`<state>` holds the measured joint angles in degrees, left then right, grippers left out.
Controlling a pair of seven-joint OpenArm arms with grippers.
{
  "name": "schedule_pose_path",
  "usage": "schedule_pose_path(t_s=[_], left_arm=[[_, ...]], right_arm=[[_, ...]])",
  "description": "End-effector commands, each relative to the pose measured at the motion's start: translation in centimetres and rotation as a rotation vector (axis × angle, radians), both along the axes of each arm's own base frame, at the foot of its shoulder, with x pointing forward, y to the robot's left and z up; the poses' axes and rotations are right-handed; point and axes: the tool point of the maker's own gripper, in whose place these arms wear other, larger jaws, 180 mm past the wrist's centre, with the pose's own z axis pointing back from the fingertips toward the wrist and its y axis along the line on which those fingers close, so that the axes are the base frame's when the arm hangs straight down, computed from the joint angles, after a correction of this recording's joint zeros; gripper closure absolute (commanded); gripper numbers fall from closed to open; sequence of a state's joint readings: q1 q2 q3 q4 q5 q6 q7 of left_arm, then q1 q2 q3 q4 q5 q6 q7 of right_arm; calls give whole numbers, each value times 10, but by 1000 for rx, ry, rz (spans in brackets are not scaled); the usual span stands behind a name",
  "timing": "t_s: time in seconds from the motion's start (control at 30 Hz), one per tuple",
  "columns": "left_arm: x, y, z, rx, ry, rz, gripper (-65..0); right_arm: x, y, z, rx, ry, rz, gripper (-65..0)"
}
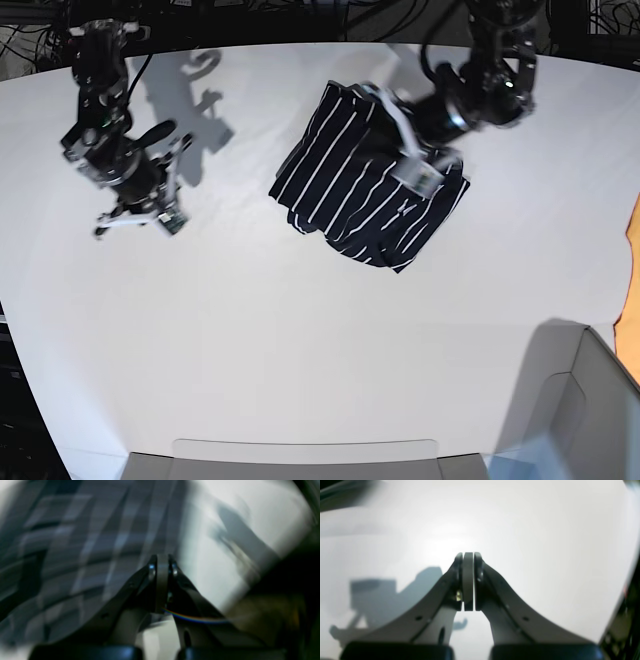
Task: Fold the T-shirt properly
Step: 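Grasp the folded bundle with the left gripper and drag it aside, then regrasp the bundle with the left gripper and slide it toward the table corner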
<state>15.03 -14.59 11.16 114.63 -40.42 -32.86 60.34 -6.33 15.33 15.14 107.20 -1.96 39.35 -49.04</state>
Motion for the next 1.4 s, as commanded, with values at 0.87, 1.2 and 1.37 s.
schedule_pose_path(t_s=[0.87, 1.2, 1.37], left_arm=[[51, 182, -41, 504, 69, 539, 0], [132, 169, 36, 246, -285, 699, 0], [161, 160, 11, 173, -227, 697, 0]], right_arm=[[-2, -13, 2, 2, -8, -23, 0], [-9, -12, -4, 3, 12, -20, 0], [-23, -10, -12, 2, 39, -15, 0]])
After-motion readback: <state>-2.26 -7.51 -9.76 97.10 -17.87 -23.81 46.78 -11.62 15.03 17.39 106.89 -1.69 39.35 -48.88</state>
